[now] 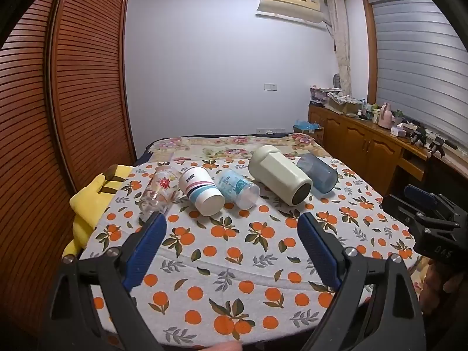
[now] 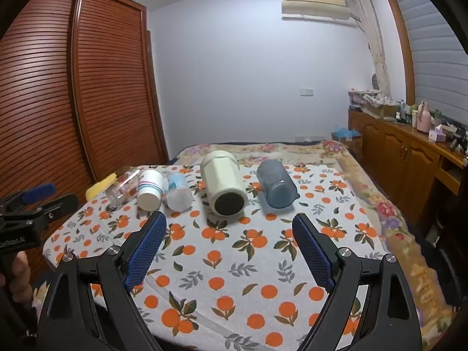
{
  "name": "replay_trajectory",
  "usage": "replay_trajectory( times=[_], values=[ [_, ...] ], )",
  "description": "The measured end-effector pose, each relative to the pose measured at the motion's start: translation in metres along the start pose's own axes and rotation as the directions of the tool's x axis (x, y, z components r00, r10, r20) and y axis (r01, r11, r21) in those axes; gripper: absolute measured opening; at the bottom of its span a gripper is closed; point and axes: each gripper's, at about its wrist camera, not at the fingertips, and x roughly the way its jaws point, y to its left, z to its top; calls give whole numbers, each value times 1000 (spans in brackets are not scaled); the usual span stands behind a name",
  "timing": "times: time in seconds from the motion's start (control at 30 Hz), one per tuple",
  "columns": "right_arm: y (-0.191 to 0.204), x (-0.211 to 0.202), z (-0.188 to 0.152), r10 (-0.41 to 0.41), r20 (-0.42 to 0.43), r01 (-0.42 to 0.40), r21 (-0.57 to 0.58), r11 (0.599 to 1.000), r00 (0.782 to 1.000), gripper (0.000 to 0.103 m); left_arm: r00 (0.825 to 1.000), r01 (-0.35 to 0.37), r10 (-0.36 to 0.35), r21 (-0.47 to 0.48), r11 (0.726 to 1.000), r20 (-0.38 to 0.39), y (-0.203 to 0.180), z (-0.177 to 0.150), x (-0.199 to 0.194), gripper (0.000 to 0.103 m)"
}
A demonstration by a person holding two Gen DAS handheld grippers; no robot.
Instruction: Flip cup upright
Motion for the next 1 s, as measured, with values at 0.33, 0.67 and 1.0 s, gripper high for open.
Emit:
replay_trajectory(
  times=[0.33,0.67,1.0],
  values=[
    [0,1,-1,-5,-8,5,-8,1000,1000,90,1000,1,-1,2,1000,2,-1,-1,0,92],
    [2,-2,0,-2,-4,2,-4,1000,1000,90,1000,3,-3,4,1000,7,-3,0,-3,92],
    [1,-2,-1,-4,-4,4,-5,1000,1000,90,1000,3,-3,3,1000,10,-3,-1,-3,92]
  ],
)
